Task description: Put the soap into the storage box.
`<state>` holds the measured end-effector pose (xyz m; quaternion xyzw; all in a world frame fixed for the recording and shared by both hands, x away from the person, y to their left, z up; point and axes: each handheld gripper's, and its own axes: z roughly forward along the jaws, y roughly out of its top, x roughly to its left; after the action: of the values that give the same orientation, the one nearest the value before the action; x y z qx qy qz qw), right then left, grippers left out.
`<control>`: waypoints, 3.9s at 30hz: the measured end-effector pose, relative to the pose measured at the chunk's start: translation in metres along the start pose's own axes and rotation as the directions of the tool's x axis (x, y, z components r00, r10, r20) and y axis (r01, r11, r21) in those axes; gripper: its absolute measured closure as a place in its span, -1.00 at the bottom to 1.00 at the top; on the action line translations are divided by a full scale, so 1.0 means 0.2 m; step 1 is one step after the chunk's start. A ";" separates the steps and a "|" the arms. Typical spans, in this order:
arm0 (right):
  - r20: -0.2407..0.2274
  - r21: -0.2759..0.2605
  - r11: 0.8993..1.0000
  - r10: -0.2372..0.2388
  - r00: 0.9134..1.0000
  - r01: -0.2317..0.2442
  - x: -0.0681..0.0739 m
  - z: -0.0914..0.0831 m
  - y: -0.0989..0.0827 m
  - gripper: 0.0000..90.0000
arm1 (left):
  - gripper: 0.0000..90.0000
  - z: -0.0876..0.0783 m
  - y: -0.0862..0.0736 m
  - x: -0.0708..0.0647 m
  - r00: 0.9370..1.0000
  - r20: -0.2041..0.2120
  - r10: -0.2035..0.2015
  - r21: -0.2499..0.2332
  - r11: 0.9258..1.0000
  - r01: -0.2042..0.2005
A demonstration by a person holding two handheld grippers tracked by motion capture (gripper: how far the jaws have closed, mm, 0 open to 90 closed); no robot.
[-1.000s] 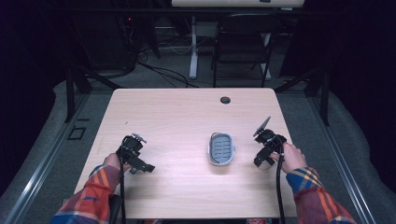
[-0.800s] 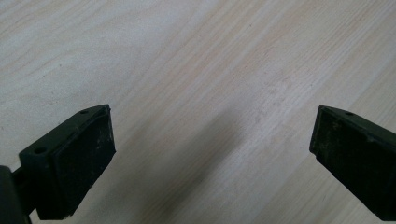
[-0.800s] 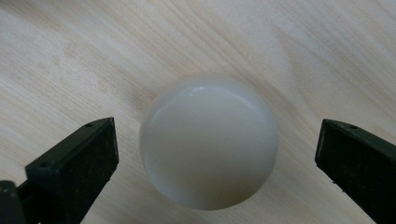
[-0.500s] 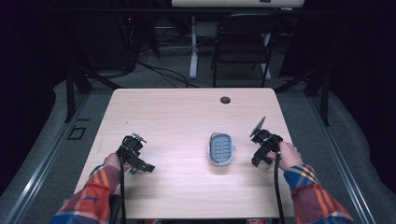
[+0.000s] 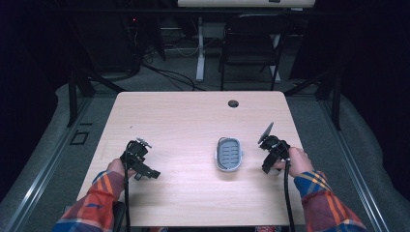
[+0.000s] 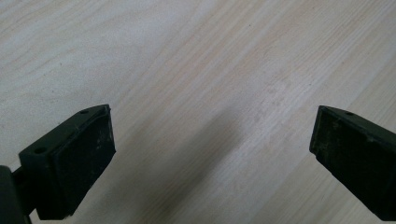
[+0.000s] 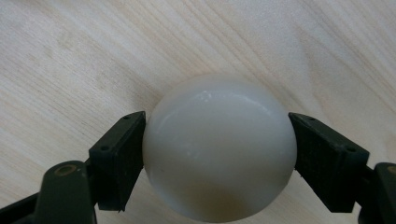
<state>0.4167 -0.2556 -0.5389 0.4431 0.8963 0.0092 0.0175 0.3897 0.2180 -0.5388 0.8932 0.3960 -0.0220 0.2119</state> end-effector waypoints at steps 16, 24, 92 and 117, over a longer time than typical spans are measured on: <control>0.016 0.030 0.999 -0.012 1.000 0.011 -0.01 0.02 0.00 -0.51 | -1.00 0.00 0.00 0.00 1.000 0.000 0.002 0.000 1.000 -0.002; 0.012 0.038 0.998 -0.041 0.999 0.040 -0.01 0.00 0.00 -0.50 | -1.00 0.00 0.00 0.00 1.000 0.016 0.001 0.003 1.000 -0.001; 0.059 0.008 0.983 -0.185 0.981 0.185 0.13 -0.35 0.25 -0.50 | -1.00 0.00 0.00 0.00 1.000 0.014 -0.002 0.009 1.000 0.002; 0.093 0.024 0.972 -0.234 0.968 0.232 0.18 -0.49 0.38 -0.50 | -1.00 0.01 0.00 0.00 1.000 0.017 0.001 0.008 1.000 -0.001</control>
<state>0.4504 -0.1806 -0.4404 0.3348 0.9403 -0.0199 0.0583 0.3903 0.2179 -0.5401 0.8939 0.3938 -0.0309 0.2118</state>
